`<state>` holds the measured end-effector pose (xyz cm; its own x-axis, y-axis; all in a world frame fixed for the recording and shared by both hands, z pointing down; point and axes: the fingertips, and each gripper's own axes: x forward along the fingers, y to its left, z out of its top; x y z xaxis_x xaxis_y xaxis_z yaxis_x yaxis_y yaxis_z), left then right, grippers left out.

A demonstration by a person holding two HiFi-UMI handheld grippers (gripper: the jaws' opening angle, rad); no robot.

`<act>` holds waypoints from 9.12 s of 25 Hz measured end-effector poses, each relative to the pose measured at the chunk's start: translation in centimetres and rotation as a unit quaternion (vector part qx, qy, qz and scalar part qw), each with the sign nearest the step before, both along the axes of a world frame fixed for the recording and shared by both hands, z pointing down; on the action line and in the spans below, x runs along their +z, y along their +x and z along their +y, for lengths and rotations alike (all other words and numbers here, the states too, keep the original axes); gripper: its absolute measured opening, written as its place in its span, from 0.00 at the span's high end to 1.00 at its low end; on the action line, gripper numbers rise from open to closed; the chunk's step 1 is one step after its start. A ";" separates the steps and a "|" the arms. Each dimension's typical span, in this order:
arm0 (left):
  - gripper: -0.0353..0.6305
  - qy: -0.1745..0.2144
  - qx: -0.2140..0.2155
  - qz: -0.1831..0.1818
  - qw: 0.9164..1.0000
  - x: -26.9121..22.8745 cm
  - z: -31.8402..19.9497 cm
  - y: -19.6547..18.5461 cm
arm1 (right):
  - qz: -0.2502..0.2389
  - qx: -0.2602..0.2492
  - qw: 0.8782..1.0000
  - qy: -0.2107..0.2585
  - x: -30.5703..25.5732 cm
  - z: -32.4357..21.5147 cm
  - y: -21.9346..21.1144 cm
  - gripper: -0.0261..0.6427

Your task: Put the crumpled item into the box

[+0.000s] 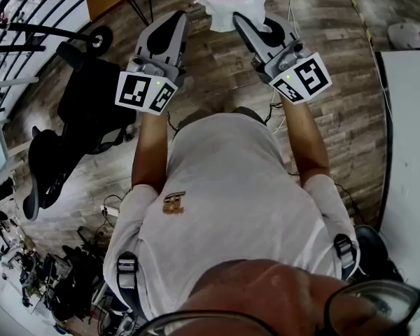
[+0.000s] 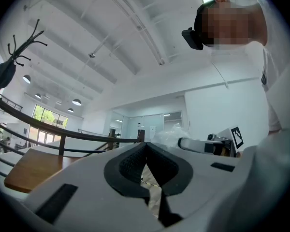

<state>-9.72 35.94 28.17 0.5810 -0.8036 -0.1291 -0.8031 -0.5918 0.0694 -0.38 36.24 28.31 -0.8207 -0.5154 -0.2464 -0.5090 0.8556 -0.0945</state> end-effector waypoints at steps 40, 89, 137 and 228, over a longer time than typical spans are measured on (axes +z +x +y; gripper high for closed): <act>0.92 0.016 0.020 -0.015 1.000 0.6 -28.3 2.4 | 0.054 0.045 0.997 0.006 0.2 -27.2 4.0 0.87; 0.92 -0.015 -0.015 -0.058 0.998 5.9 -63.1 -1.2 | 0.369 -0.045 0.916 -0.153 17.0 -68.1 -2.7 0.87; 0.92 -0.049 -0.029 -0.052 0.997 8.6 -72.5 0.7 | 0.594 -0.029 0.776 -0.211 28.5 -75.8 -1.2 0.67; 0.92 -0.006 0.067 -0.035 0.997 3.0 -67.7 7.2 | 0.102 -0.035 0.994 -0.006 3.6 -68.1 1.3 0.91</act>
<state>-2.51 -31.73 31.16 0.6910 -0.7190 -0.0750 -0.7196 -0.6940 0.0232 0.90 -31.84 31.90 -0.8873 -0.4567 -0.0651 -0.4573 0.8893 -0.0052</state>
